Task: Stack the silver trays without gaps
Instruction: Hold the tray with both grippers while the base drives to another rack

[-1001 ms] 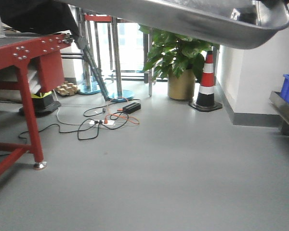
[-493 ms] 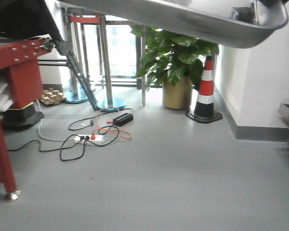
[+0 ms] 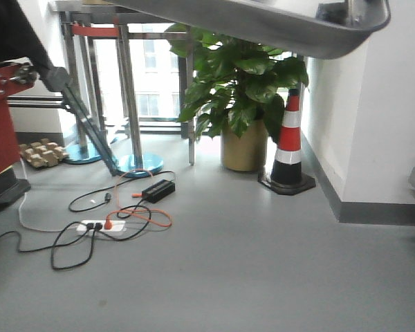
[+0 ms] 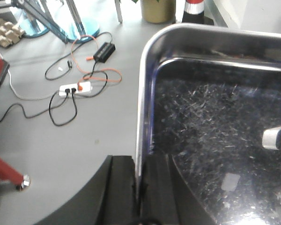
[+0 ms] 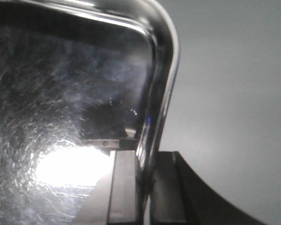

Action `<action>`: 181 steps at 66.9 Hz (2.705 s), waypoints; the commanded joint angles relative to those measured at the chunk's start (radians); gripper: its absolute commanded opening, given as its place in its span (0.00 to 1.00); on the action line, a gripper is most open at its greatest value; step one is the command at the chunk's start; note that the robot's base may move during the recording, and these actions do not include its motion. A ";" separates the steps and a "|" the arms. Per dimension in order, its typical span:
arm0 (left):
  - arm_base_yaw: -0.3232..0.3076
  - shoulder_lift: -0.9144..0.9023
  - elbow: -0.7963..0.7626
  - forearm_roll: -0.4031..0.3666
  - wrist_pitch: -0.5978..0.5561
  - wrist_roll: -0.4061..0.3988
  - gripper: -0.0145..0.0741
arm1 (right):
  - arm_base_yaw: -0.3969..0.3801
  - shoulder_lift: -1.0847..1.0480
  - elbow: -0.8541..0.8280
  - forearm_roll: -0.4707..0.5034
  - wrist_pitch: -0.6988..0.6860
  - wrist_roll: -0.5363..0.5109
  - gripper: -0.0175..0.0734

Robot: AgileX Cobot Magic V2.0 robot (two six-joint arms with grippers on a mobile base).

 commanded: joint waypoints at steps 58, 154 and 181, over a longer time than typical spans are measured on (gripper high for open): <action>-0.001 -0.004 -0.006 0.022 -0.053 -0.001 0.15 | 0.006 -0.006 -0.008 -0.003 -0.447 -0.020 0.18; -0.001 -0.004 -0.006 0.022 -0.053 -0.001 0.15 | 0.006 -0.006 -0.008 -0.003 -0.518 -0.020 0.18; -0.001 -0.004 -0.006 0.022 -0.053 -0.001 0.15 | 0.006 -0.006 -0.008 -0.003 -0.520 -0.020 0.18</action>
